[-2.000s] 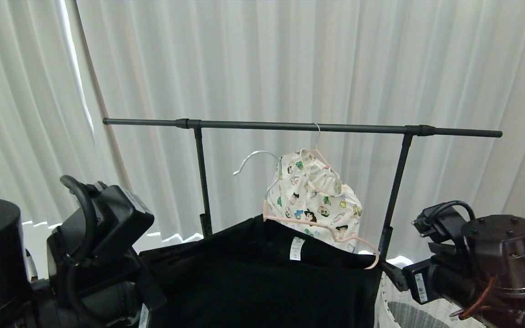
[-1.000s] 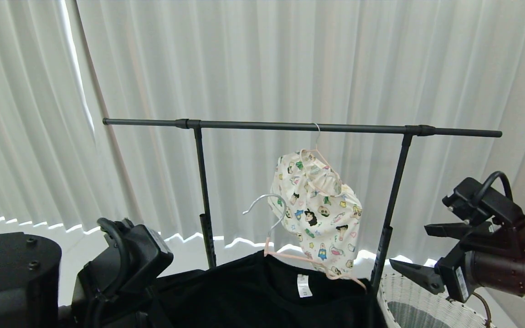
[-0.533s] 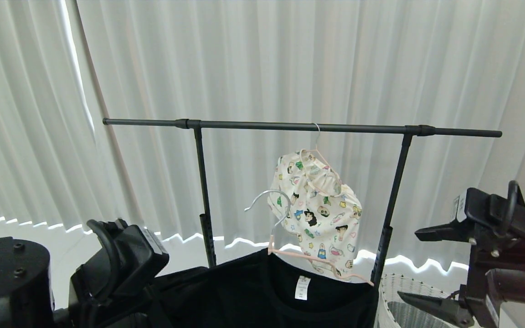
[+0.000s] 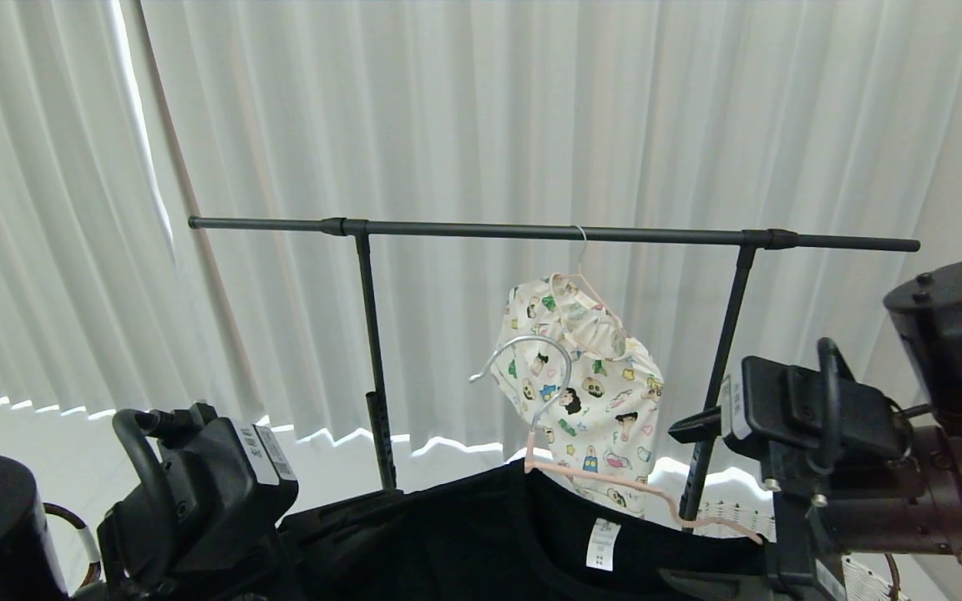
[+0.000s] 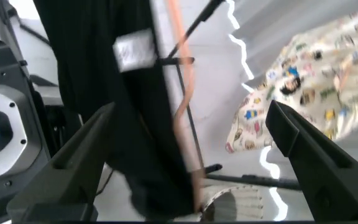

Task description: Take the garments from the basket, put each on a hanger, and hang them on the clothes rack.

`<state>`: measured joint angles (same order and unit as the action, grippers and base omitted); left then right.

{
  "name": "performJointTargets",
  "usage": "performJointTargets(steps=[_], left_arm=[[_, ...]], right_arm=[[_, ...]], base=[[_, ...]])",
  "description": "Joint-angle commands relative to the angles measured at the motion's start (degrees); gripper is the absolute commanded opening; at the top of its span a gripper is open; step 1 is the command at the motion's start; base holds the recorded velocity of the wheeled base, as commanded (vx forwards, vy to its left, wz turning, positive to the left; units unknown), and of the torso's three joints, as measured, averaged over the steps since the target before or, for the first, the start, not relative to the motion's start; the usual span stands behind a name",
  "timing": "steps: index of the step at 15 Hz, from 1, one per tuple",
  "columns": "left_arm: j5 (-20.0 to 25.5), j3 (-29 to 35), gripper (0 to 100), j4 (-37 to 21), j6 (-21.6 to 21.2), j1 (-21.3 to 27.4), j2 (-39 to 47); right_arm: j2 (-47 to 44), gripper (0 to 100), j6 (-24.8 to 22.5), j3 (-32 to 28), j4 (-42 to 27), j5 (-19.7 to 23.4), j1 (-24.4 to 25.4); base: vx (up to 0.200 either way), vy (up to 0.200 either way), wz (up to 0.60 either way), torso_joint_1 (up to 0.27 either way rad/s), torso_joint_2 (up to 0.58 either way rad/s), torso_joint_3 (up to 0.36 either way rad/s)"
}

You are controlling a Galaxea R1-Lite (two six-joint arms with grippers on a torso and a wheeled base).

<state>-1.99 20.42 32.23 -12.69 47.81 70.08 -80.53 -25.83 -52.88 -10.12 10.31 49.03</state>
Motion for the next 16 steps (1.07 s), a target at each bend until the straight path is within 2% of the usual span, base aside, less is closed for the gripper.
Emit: performJointTargets(steps=[1, 3, 5, 11, 12, 16], left_arm=[[-0.03, 0.06, 0, 0.11, -0.14, 0.7, -0.39], [-0.03, 0.06, 0, 0.11, -0.67, 0.7, -1.0], [-0.03, -0.2, 0, 0.11, -3.04, 0.7, -1.44], [-0.03, 0.06, 0, 2.13, -3.13, 0.97, -1.44], [-0.03, -0.03, 0, 2.13, -3.13, 0.97, -1.44], [-0.03, -0.12, 0, 2.13, -3.13, 0.97, -1.44]], right_arm=[[-5.78, 100, -1.41, -3.72, -2.01, 0.06, 1.15], [-6.74, 100, -1.68, -5.04, -5.0, 1.38, 2.3], [-7.18, 100, -1.68, -6.71, -9.04, 1.73, 2.74], [-9.73, 100, -1.59, -8.2, -9.66, 1.64, 2.82], [-9.73, 0, -1.5, -8.2, -9.66, 1.55, 2.91], [-9.73, 0, -1.33, -8.38, -9.39, 1.38, 2.82]], base=[[0.0, 0.0, 0.0, 0.0, 0.0, 0.0], [0.0, 0.0, 0.0, 0.0, 0.0, 0.0], [0.0, 0.0, 0.0, 0.0, 0.0, 0.0], [0.0, 0.0, 0.0, 0.0, 0.0, 0.0], [0.0, 0.0, 0.0, 0.0, 0.0, 0.0], [0.0, 0.0, 0.0, 0.0, 0.0, 0.0]])
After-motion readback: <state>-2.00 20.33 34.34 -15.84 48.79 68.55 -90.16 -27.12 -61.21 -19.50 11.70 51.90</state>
